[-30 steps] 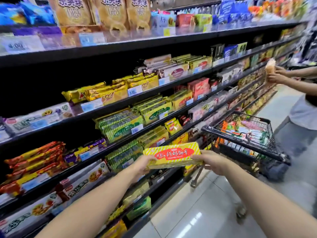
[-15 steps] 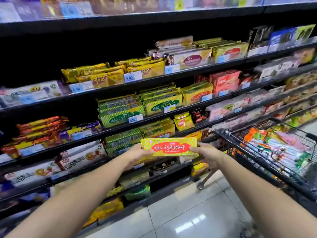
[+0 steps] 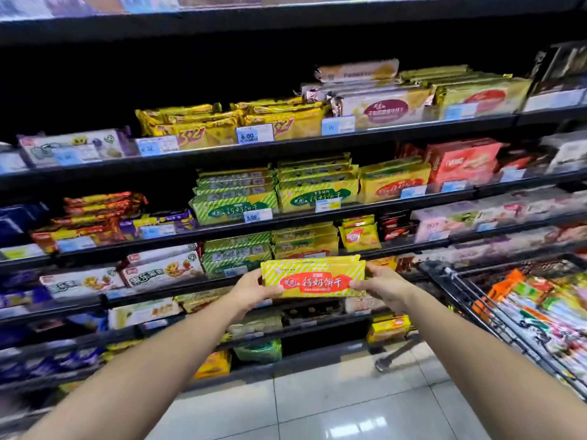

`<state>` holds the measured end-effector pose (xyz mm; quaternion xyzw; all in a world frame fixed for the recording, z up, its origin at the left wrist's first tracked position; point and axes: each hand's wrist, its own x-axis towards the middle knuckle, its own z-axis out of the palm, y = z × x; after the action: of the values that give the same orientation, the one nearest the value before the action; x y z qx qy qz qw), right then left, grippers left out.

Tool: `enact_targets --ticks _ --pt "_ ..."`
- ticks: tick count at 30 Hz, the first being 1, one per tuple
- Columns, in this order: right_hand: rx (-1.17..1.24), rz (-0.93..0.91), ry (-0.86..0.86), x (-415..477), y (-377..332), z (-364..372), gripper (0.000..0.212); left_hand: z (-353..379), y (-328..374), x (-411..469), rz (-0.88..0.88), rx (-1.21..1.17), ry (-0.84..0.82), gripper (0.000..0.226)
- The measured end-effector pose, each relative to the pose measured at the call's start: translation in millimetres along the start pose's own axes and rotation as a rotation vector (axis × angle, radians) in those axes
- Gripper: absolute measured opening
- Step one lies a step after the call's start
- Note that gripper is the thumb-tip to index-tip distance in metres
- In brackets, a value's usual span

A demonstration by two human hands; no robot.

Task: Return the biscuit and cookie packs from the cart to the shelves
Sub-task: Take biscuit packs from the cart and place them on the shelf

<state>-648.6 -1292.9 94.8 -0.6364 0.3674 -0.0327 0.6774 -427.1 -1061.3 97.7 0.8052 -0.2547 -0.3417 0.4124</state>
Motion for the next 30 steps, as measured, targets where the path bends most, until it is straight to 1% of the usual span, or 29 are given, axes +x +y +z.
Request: enact_targets --ticks 2,5,7,10,13,15,19,22,24,27,30 --pt "-0.002 -0.011 -0.001 17.1 1.4 -1.9 0.049 -1.6 -0.6 14.7 0.032 0.050 -0.033 0.043" --pt "-0.043 -0.057 0.033 40.7 7.1 -3.4 0.058 -0.8 -6.5 36.3 0.079 0.206 -0.033 0.045" --pt "-0.068 -0.097 0.058 56.6 12.0 -4.2 0.070 4.4 -14.9 49.4 0.091 0.243 -0.005 0.048" --pt "-0.103 -0.157 0.048 75.5 19.6 -3.2 0.073 15.6 -29.1 63.0 0.126 0.234 0.053 0.034" --pt "-0.136 -0.187 0.066 94.0 28.8 -6.2 0.080 27.3 -39.3 77.0 0.192 0.294 0.161 0.033" --pt "-0.158 -0.227 0.082 107.7 33.0 -9.5 0.079 35.6 -42.8 87.8 0.239 0.322 0.235 0.036" --pt "-0.207 -0.345 0.149 131.3 38.2 -16.5 0.080 47.3 -51.1 109.5 0.326 0.354 0.331 0.033" --pt "-0.218 -0.420 0.131 151.3 36.3 -20.5 0.076 50.8 -56.6 125.0 0.351 0.336 0.390 0.032" --pt "-0.210 -0.439 0.113 164.2 35.2 -22.4 0.073 52.7 -58.9 134.8 0.358 0.333 0.423 0.033" --pt "-0.236 -0.456 0.120 180.3 32.0 -24.7 0.071 52.7 -56.8 149.1 0.359 0.348 0.464 0.035" --pt "-0.243 -0.462 0.142 196.6 23.1 -26.8 0.064 47.0 -49.3 164.9 0.376 0.364 0.485 0.037"
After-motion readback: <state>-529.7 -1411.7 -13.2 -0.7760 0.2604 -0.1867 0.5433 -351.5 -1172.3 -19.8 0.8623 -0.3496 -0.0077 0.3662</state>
